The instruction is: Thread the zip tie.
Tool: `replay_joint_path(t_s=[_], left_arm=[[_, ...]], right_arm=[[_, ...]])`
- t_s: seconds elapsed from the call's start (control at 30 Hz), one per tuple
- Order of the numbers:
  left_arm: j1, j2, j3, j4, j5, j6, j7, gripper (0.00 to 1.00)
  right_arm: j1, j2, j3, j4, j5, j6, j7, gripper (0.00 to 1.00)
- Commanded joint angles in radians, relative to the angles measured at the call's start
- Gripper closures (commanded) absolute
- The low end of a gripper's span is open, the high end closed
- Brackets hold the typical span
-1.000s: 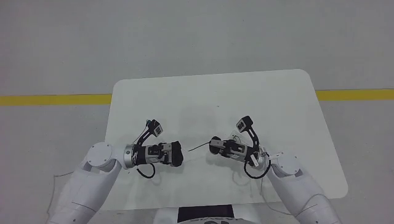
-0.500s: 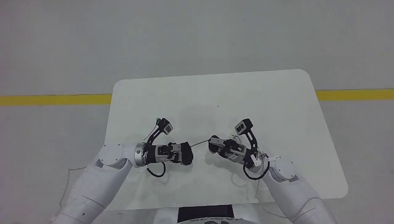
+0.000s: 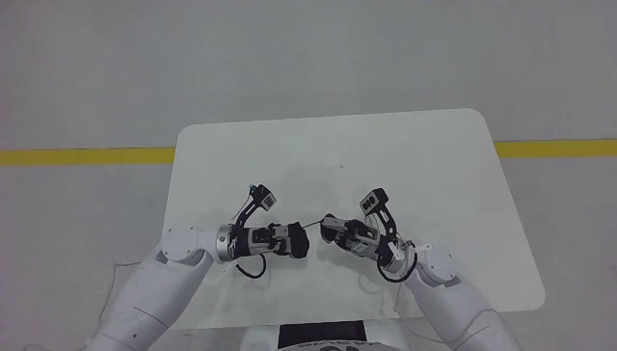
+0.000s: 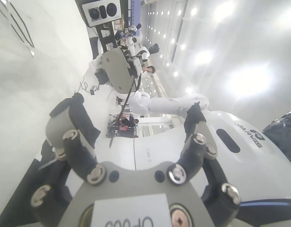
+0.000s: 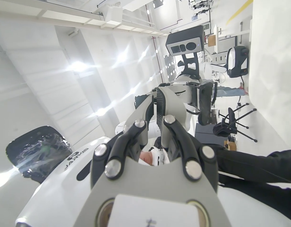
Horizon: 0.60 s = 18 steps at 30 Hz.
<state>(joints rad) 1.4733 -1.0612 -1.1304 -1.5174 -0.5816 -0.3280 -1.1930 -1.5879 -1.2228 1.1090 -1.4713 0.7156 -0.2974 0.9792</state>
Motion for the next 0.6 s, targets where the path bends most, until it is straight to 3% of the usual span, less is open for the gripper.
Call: replay_joint_path(t_s=[0.0, 0.2, 0.47, 0.5, 0.53, 0.57], left_arm=[[0.0, 0.0, 0.0, 0.0, 0.001, 0.0, 0.001, 0.0], [0.0, -0.001, 0.014, -0.01, 0.002, 0.002, 0.031, 0.0], [-0.013, 0.001, 0.03, 0.002, -0.017, -0.01, 0.026, 0.0], [-0.015, 0.002, 0.031, 0.004, -0.019, -0.012, 0.026, 0.06], [-0.016, 0.002, 0.032, 0.006, -0.021, -0.012, 0.026, 0.22], [-0.017, 0.003, 0.033, 0.007, -0.022, -0.012, 0.025, 0.45]], right_arm=[[0.0, 0.0, 0.0, 0.0, -0.002, 0.0, -0.001, 1.0], [-0.002, -0.001, -0.007, -0.019, 0.001, 0.012, -0.017, 1.0], [-0.001, 0.0, -0.017, -0.022, 0.008, 0.011, -0.015, 1.0], [0.001, 0.0, -0.018, -0.021, 0.002, 0.011, -0.017, 1.0], [0.002, 0.0, -0.018, -0.02, -0.005, 0.012, -0.018, 1.0], [0.002, 0.001, -0.019, -0.02, -0.012, 0.012, -0.019, 1.0]])
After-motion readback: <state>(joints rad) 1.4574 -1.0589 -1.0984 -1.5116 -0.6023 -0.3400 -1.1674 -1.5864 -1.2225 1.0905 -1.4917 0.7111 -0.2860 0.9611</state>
